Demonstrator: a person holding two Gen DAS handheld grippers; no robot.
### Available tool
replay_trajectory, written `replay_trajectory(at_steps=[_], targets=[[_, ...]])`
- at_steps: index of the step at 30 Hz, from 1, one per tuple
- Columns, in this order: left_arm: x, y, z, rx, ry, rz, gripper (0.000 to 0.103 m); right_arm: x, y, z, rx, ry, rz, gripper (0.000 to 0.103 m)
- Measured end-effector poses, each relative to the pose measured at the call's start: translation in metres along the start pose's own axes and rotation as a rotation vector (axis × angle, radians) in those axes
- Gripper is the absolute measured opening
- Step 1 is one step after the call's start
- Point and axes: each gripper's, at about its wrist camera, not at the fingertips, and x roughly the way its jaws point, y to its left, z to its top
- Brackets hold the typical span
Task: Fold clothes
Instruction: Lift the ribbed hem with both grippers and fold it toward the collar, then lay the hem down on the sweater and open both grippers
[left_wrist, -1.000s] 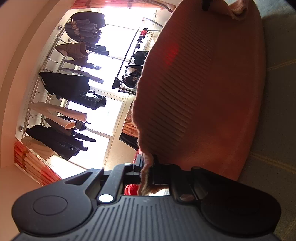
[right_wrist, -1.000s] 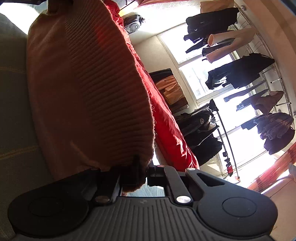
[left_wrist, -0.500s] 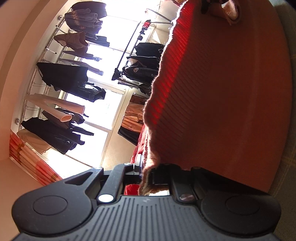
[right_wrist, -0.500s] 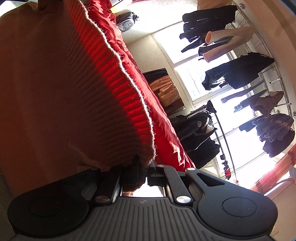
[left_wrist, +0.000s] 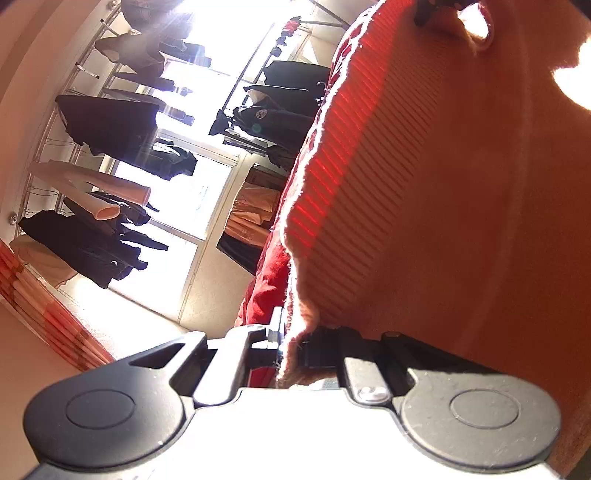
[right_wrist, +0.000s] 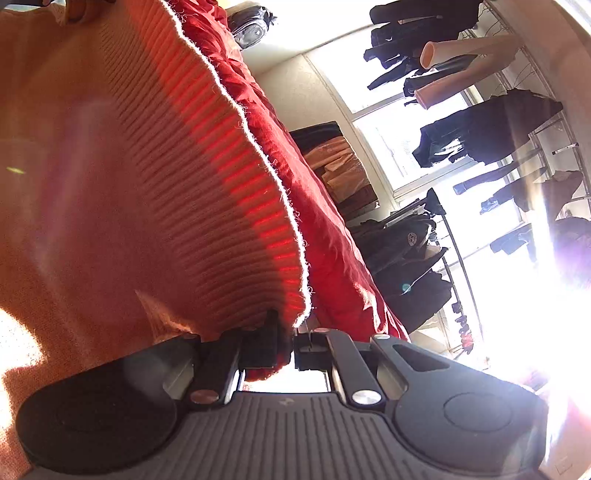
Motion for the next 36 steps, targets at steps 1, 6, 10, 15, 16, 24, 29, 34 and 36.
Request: replay_trajectory(at_steps=[1,6,10,15,16,24,29,34,36], targets=[[0.003,-0.003,-0.001,-0.001,0.006,-0.01,0.009,0.006,0.003,-0.001,-0.001,0.005,0.01,0.008],[0.015,-0.019,-0.009,-0.001,0.034,-0.055,0.009,0.022,0.019,-0.007,-0.007,0.027,0.052,0.008],[0.022,-0.028,-0.015,-0.014,0.054,-0.093,0.009,0.025,0.026,-0.012,0.003,0.03,0.072,0.008],[0.021,-0.022,-0.016,-0.027,0.045,-0.074,0.034,0.022,0.026,-0.012,0.029,0.033,0.097,0.02],[0.02,-0.02,-0.016,-0.03,0.042,-0.069,0.039,0.021,0.024,-0.012,0.04,0.03,0.098,0.034],[-0.002,0.001,-0.016,-0.044,0.027,-0.088,0.054,-0.012,-0.024,-0.009,0.202,-0.029,0.225,0.077],[-0.025,0.016,-0.019,-0.081,0.013,-0.182,0.062,-0.036,-0.047,-0.028,0.265,-0.019,0.301,0.083],[-0.039,0.024,-0.029,-0.205,0.041,-0.39,0.063,-0.026,-0.033,-0.053,0.2,0.074,0.308,0.083],[-0.039,0.023,-0.033,-0.233,0.061,-0.428,0.063,-0.016,-0.03,-0.057,0.192,0.099,0.293,0.083]])
